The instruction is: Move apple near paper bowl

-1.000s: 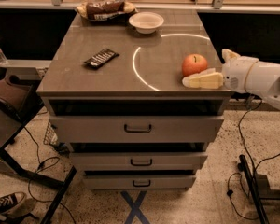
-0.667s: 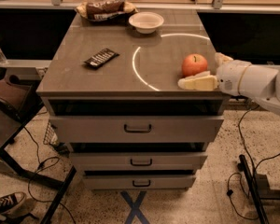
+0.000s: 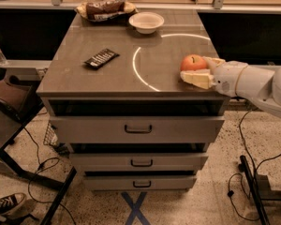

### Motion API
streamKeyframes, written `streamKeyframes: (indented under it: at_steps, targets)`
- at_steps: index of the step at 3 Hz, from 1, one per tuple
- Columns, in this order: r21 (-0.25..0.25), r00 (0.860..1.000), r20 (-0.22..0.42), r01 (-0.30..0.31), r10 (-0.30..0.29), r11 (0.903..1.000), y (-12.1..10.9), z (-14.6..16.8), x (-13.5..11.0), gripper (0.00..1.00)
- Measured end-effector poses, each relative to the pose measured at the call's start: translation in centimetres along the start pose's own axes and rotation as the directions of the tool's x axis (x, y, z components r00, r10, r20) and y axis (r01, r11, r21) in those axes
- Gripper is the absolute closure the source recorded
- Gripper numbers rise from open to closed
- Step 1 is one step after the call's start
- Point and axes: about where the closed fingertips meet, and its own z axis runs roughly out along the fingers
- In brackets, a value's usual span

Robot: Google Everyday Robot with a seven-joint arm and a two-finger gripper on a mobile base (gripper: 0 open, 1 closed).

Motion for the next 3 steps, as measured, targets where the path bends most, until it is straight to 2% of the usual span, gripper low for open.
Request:
streamKeyframes:
  at_steps: [1, 2, 3]
  targets:
    - [-0.003, 1.0, 0.0, 0.0, 0.0, 1.0, 0.14, 0.15, -0.04, 0.82]
    - [-0.007, 1.0, 0.001, 0.001, -0.001, 1.0, 0.31, 0.35, -0.1, 1.0]
    - [-0.016, 1.0, 0.0, 0.008, -0.008, 0.9998, 0.33, 0.76, -0.6, 1.0]
